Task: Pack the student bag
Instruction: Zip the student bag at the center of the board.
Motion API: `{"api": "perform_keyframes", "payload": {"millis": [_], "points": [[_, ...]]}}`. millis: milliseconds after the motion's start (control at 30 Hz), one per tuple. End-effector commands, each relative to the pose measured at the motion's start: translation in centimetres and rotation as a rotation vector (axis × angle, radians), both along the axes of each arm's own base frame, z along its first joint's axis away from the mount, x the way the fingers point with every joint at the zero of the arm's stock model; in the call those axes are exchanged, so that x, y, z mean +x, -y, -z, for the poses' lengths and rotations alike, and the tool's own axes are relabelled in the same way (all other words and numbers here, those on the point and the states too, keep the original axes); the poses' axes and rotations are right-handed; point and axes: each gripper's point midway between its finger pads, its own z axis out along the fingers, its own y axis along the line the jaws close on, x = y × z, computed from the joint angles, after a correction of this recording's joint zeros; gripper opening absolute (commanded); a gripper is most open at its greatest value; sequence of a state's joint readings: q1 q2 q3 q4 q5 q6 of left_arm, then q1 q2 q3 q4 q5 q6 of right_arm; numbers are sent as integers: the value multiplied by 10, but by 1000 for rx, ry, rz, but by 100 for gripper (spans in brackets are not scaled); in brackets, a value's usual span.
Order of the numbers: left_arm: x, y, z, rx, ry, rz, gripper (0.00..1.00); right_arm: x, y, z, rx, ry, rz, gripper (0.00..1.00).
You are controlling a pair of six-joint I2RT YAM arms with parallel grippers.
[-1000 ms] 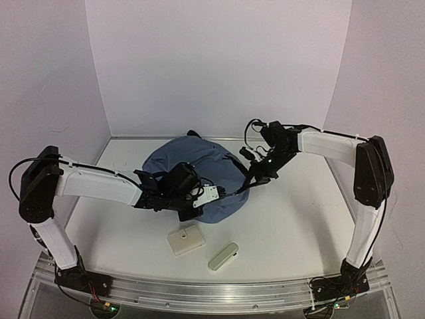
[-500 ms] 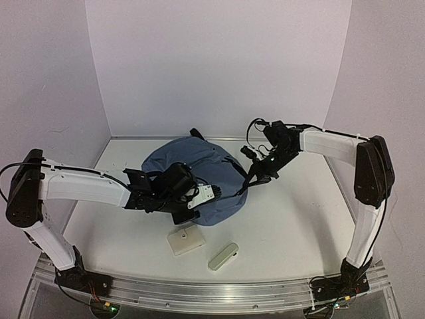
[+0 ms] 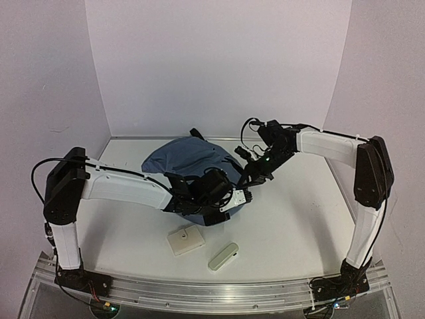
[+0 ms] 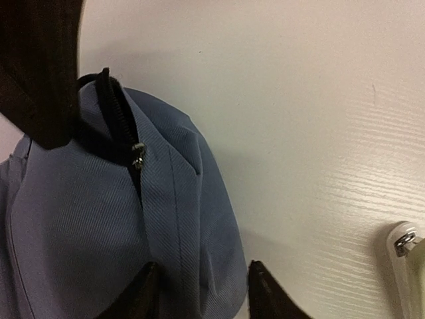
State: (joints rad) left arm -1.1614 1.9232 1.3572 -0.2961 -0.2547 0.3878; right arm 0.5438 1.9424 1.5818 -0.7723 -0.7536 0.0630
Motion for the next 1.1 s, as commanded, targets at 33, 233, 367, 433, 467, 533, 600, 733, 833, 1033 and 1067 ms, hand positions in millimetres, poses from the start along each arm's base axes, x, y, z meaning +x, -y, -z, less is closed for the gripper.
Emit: {"api": "perform_keyframes", "payload": {"millis": [33,233,367,433,467,533,600,733,833,1033,1067], "points": [[12,15,-25,-43,50,-6,17,4,-2,-39,56,77,6,0],[-6,-12,-36,-55,12,-4,0,32,22,-21,17,68,76,0],[-16,-37,-36,-29,-9,-22,0,50,37,-7,-35,99,96,0],[-21,-49,-35,-18,-23,-28,0,60,45,1,-52,100,115,0],[-24,-53,-35,-16,-30,-31,0,65,49,4,-61,106,118,0],[-28,-61,-34,-10,-42,-37,0,76,55,8,-74,126,120,0],[-31,-71,-33,-1,-49,-46,0,87,62,14,-86,132,136,0],[-36,-89,-32,20,-51,-67,0,105,73,16,-98,147,168,0],[-39,-99,-34,24,-40,-72,0,102,68,11,-67,132,165,0],[-33,-95,-52,-34,-14,-101,33,60,26,-8,26,66,92,0],[-31,-88,-56,-48,-15,-107,40,53,20,-12,41,58,80,0]]}}
